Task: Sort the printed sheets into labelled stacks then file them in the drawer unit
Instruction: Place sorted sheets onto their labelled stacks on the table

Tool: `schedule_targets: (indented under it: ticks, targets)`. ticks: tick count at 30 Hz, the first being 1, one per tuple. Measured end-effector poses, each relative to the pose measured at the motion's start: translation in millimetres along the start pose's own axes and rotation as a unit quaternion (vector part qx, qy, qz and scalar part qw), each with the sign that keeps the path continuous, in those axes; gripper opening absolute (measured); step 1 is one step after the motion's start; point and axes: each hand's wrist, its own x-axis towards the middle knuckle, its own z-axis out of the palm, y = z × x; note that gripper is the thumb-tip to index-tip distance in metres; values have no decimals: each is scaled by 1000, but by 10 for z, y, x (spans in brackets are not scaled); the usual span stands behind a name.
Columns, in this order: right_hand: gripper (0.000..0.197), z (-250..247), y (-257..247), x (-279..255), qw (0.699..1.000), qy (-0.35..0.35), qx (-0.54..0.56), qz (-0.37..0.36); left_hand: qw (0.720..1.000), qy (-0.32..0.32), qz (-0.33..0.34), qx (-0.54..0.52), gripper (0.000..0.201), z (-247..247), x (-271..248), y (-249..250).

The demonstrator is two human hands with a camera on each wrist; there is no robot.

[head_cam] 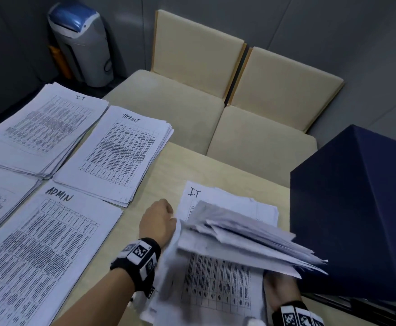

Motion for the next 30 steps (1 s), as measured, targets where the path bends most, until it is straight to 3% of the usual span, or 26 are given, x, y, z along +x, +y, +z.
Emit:
schedule_targets:
  ticks: [2, 4, 6, 9, 11, 12, 13, 15, 17, 20, 23, 27, 30]
  targets:
    - [64, 35, -20, -14, 999, 7, -17, -30, 996, 18, 90, 12, 35, 7, -68, -8]
    - [28, 151, -96, -137, 999, -14, -1, -45, 990, -50, 132, -12, 49, -3, -170, 43]
    - [24, 240, -185, -295, 997, -53, 15, -56, 983, -126, 106, -85, 64, -39, -239, 76]
    - [34, 248, -343, -475, 994, -59, 44, -82, 960, -192, 59, -195, 86, -132, -317, 103]
    - [40, 217, -473, -617, 990, -91, 50, -99, 934, -247, 89, -241, 50, -209, -389, 221]
    - [29, 201, -520, -670, 987, -109, 48, -108, 919, -265, 107, -272, 33, -274, -460, 337]
    - [13, 199, -584, -750, 983, -135, 39, -117, 899, -275, 105, -324, 29, -336, -535, 470]
    - [41, 171, -704, -858, 979, -141, -21, -147, 882, -252, 96, -387, 35, -429, -660, 705]
    - [59, 169, -880, -998, 963, -123, -81, -225, 874, -215, 106, -423, 38, -512, -750, 938]
    - [46, 181, -1118, -1247, 931, -89, -84, -344, 862, -169, 123, -462, 29, -690, -839, 1249]
    - [37, 252, -1249, -1509, 901, -66, -64, -424, 869, -113, 188, -443, 33, -859, -907, 1466]
    - [26, 204, -1252, -1609, 892, -96, -55, -439, 866, -42, 225, -445, 62, -934, -1031, 1515]
    - [48, 127, -1184, -1479, 896, -128, -64, -421, 877, -7, 217, -428, 66, -898, -1101, 1498]
